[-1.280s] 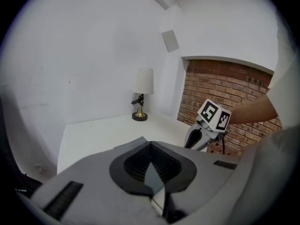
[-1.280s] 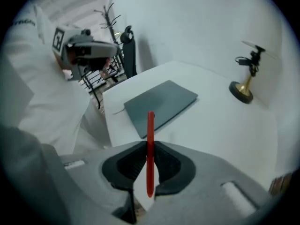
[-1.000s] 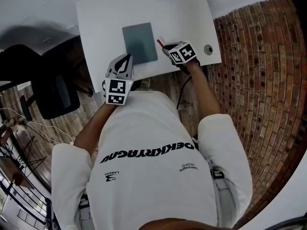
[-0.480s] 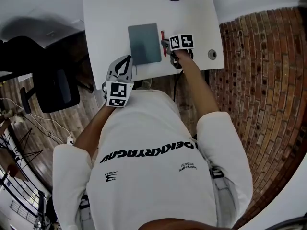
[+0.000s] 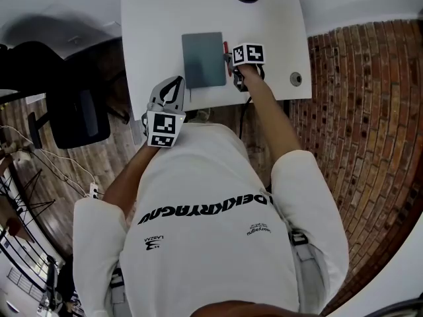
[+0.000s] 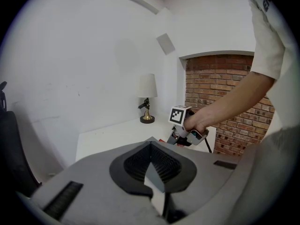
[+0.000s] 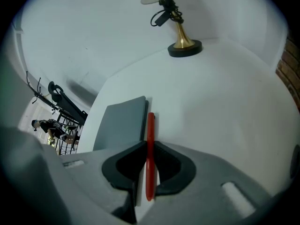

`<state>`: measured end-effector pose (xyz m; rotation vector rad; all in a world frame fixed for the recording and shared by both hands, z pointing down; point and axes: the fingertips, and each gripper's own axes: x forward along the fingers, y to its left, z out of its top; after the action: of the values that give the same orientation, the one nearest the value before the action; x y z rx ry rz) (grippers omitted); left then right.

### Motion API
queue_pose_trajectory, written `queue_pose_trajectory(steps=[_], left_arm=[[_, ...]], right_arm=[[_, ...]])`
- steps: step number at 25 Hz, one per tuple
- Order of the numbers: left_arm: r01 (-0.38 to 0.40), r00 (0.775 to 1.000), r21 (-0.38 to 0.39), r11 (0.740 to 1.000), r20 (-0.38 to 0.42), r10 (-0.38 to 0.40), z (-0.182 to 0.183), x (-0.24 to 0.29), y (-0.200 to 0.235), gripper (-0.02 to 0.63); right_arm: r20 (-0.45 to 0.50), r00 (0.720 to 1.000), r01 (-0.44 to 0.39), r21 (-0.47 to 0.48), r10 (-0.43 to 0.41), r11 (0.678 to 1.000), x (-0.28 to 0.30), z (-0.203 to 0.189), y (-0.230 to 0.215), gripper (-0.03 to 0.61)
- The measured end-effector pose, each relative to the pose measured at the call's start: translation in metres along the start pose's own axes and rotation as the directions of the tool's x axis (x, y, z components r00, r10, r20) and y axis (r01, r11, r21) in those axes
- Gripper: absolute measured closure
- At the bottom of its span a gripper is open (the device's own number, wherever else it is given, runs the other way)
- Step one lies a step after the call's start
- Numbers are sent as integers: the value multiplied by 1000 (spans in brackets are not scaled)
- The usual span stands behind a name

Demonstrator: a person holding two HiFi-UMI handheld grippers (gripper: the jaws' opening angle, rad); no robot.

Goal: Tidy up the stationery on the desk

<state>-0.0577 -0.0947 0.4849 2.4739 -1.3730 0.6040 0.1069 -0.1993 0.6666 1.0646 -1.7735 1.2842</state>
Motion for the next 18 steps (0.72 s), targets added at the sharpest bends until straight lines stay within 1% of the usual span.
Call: queue_pose_trajectory(steps=[4, 7, 11, 15, 18], left_arm=[[-7, 1000, -13, 1000, 0, 7, -2, -2, 2, 615], [-9, 1000, -17, 1000, 5, 9, -1, -5, 3, 615], [-5, 1000, -14, 1000, 9, 5, -1, -6, 3, 615], [3, 1000, -15, 1000, 18, -2, 0, -9, 4, 615], [7, 1000, -14, 1000, 23, -6, 0, -10, 4, 615]], right_arm=[[8, 1000, 15, 12, -15, 1000, 0, 1, 0, 529], [27, 999, 26, 34, -27, 999, -2, 1, 1, 515], [57, 998, 37, 37, -39, 999, -8, 2, 1, 497], [167, 985, 36, 44, -43, 998, -36, 14, 11, 499], [280, 959, 32, 14, -34, 999, -64, 21, 27, 503]])
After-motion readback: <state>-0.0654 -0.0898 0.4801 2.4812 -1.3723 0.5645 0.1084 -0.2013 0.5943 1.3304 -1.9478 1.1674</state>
